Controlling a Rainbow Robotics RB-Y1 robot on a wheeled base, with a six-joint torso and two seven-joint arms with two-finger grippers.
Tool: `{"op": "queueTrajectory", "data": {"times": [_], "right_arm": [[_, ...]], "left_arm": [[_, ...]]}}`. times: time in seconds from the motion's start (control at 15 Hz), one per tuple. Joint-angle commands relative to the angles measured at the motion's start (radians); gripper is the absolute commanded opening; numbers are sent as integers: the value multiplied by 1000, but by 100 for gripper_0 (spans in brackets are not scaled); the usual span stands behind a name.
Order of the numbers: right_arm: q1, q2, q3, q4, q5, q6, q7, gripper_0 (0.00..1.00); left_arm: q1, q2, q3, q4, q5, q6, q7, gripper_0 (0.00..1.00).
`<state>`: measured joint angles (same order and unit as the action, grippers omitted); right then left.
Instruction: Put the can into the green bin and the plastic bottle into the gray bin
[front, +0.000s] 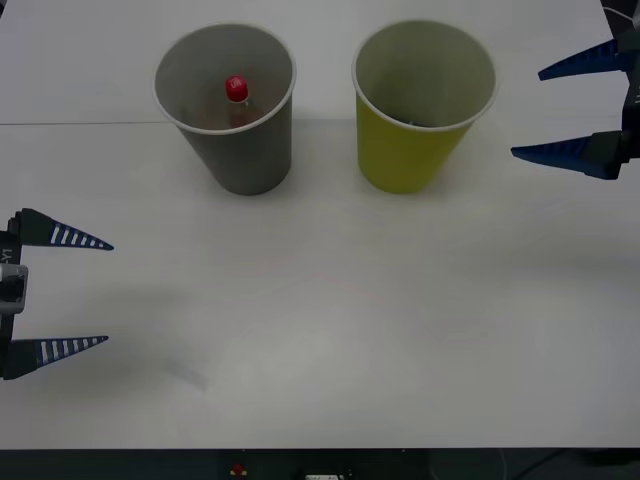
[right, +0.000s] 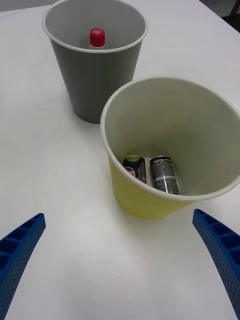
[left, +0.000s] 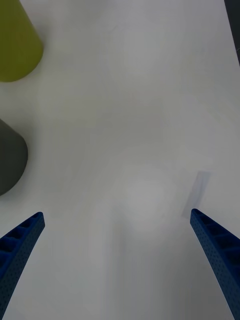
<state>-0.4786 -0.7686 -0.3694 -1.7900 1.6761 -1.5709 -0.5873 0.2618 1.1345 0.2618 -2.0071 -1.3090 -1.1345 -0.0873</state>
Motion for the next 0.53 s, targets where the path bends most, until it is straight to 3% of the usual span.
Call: {"op": "queueTrajectory", "data": {"times": [0.07, 0.53], "right_arm": [[109, 0, -49, -29, -53, 0, 167, 100], [359, 9, -118, -94, -142, 0, 439, 100]], "left_arm": [[0, 0, 0, 0, 0, 0, 0, 100], [0, 0, 0, 0, 0, 0, 0, 100]]}}
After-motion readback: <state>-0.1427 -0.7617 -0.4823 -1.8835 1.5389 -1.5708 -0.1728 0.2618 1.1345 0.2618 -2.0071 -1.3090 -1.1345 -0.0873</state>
